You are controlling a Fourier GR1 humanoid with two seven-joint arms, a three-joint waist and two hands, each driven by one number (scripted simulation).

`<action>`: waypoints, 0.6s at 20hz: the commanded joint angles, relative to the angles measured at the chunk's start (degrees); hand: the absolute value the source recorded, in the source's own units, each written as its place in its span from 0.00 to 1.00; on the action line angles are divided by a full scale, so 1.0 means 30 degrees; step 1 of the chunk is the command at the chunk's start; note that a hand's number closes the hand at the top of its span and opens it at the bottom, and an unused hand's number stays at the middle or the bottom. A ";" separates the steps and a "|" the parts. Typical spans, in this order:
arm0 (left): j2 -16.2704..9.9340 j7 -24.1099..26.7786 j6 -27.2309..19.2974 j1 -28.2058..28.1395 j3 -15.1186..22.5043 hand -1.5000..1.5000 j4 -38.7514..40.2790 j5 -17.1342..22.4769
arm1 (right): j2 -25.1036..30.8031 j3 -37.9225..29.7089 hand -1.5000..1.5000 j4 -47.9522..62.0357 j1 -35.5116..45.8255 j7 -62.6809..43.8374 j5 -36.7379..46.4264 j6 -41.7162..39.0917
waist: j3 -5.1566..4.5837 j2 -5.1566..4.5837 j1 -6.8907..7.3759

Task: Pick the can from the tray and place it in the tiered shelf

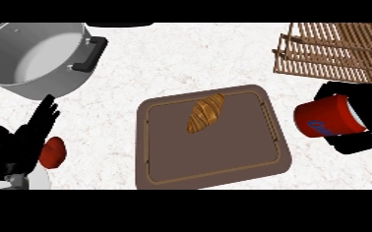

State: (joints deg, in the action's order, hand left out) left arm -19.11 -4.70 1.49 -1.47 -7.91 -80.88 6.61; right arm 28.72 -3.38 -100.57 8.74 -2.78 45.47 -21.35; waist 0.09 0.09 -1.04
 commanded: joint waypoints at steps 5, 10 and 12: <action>-0.0539 -0.0525 0.0538 -0.0305 -0.0400 0.50 -0.0486 0.0257 | 0.2163 -0.7828 1.00 -0.0341 -0.0239 0.1507 -0.8465 -0.4528 | -0.0036 0.0106 -0.0123; 0.0424 -0.0663 -0.0060 -0.0464 0.0145 0.50 -0.0961 -0.0139 | 0.2916 -1.1290 1.00 -0.0254 0.0981 -0.1460 -1.2892 -0.7035 | -0.0045 0.0094 0.0052; -0.0706 -0.0130 0.0978 0.0137 -0.0818 0.50 0.0290 0.0351 | 0.4034 -1.2690 1.00 0.0152 0.1962 -0.2184 -1.4317 -0.7501 | -0.0057 0.0056 0.0053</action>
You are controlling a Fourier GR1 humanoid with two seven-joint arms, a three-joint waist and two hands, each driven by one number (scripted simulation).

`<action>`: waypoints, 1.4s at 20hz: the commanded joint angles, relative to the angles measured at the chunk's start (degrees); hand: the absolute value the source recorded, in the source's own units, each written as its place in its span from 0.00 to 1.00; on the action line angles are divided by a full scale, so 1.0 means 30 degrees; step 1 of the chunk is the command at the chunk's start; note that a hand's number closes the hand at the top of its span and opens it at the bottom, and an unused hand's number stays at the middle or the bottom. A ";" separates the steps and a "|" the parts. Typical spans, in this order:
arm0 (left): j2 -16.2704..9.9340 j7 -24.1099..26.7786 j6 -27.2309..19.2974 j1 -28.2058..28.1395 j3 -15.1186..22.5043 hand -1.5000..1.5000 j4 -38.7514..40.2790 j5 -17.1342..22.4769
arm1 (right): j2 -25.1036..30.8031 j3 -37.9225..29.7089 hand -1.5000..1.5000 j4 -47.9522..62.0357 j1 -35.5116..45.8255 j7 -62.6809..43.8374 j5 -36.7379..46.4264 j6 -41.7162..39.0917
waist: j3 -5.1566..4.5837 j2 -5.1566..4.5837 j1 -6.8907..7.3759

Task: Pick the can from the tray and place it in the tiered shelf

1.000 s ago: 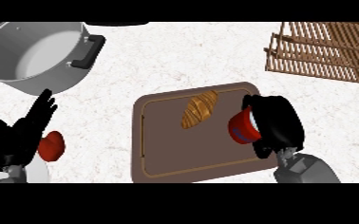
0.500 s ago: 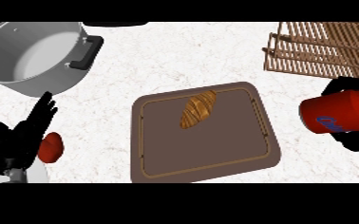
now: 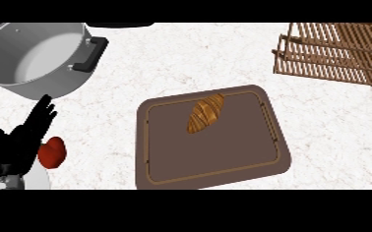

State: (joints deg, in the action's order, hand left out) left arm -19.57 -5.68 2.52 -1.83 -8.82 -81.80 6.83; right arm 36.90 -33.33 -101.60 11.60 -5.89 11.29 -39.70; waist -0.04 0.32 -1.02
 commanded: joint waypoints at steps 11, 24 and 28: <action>0.0963 -0.0409 -0.0293 -0.1044 0.0389 0.50 -0.1751 -0.0820 | 0.4706 -0.4669 1.00 0.1188 0.3564 -0.5434 -0.5842 -0.0577 | 0.0013 -0.0042 0.0386; 0.0657 0.0781 0.0838 0.1042 -0.0254 0.50 0.1356 -0.0950 | 0.7983 0.1842 1.00 0.7931 0.8436 -0.2311 -0.0058 0.3177 | 0.0000 -0.0200 0.0726; 0.0734 0.0443 0.0936 0.0148 -0.0239 0.50 0.0237 -0.0939 | 0.8006 0.2775 1.00 0.9643 0.8945 -0.0928 0.1805 0.4758 | 0.0008 -0.0193 0.0794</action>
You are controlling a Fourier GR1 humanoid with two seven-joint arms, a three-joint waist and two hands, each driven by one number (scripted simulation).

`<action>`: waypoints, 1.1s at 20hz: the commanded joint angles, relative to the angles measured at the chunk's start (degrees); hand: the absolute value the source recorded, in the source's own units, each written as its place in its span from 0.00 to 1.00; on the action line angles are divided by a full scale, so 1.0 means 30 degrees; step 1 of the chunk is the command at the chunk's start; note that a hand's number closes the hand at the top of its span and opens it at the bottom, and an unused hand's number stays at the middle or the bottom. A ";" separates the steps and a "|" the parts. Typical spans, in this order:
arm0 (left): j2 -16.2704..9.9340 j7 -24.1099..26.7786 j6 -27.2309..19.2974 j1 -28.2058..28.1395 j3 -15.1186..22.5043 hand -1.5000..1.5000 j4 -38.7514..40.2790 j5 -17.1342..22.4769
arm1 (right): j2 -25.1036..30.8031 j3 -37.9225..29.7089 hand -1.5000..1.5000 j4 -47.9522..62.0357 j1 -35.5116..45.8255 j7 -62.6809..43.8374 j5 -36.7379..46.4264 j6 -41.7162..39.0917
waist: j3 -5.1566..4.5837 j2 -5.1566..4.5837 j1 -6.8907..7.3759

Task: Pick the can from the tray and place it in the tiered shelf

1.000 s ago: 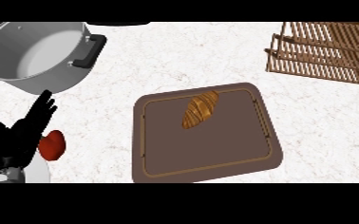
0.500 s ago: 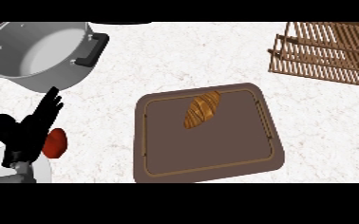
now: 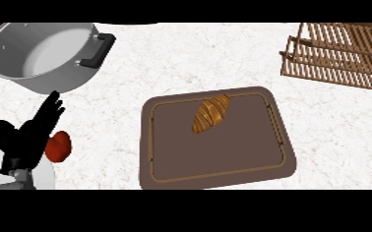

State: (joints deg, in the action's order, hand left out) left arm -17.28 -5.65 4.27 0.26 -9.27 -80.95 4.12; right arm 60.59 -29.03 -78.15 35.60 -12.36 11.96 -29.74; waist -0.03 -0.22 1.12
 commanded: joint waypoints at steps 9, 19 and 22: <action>0.0216 -0.0936 0.0226 -0.0204 -0.0066 0.50 -0.1275 0.0066 | -0.0513 0.4018 1.00 0.7661 0.4887 0.3333 0.4179 0.3485 | 0.0005 -0.0041 0.0298; 0.0663 0.0124 0.0214 -0.0131 0.0155 0.50 -0.0108 -0.0583 | -0.1364 0.3410 1.00 1.4212 0.6999 0.4435 0.5389 0.5824 | 0.0020 -0.0108 0.0256; 0.0248 -0.0255 0.0316 0.0133 -0.0065 0.50 -0.0584 -0.0589 | -0.2016 0.4120 0.00 1.5918 0.7469 0.5279 0.6644 0.7557 | 0.0027 -0.0137 0.0341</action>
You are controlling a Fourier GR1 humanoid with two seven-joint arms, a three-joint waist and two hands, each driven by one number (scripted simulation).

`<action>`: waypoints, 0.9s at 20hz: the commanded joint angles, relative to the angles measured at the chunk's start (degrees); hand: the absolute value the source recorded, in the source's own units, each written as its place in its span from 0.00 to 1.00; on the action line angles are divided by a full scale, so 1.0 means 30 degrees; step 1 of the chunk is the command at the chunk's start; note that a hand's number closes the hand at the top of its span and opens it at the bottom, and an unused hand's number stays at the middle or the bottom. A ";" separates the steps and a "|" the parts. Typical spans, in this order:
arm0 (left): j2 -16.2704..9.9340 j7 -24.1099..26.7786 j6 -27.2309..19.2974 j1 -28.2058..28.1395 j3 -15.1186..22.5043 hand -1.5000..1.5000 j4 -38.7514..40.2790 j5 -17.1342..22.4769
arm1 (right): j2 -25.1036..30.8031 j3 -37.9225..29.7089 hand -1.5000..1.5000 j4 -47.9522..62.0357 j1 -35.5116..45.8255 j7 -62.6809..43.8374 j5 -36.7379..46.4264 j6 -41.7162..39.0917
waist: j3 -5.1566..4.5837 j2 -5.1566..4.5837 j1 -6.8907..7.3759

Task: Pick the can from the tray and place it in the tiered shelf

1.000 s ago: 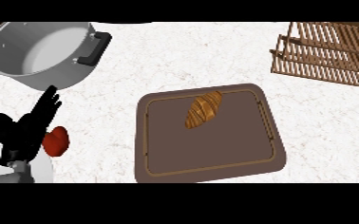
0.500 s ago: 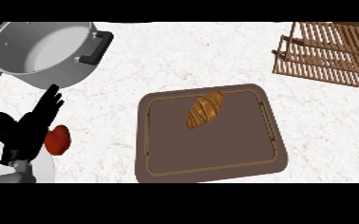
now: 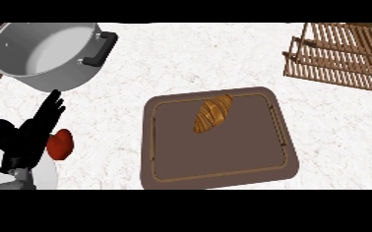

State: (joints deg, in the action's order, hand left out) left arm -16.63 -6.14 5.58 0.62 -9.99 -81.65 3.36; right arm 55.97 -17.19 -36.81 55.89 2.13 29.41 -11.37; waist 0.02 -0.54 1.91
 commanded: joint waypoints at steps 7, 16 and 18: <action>0.0230 -0.0037 0.0129 0.0094 0.0023 0.50 -0.0067 -0.0050 | 0.0321 0.0107 0.00 0.4945 0.1497 0.3854 0.1413 0.1496 | 0.0019 -0.0032 0.0033; 0.0227 -0.0667 0.0086 -0.0041 -0.0100 0.50 -0.0748 0.0046 | 0.0605 -0.2173 0.00 0.7125 0.3093 0.3342 -0.0737 -0.0362 | 0.0028 -0.0011 0.0006; 0.0236 -0.0493 0.0167 -0.0336 -0.0161 0.50 -0.0786 0.0071 | 0.0969 -0.2817 0.00 0.7440 0.3301 0.3260 -0.1499 -0.1617 | 0.0029 0.0006 -0.0019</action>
State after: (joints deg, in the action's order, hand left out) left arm -15.59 -6.10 5.68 -0.05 -10.15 -82.56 2.93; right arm 57.39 -22.60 -16.96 64.66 12.18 28.08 -11.78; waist 0.09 -0.60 1.96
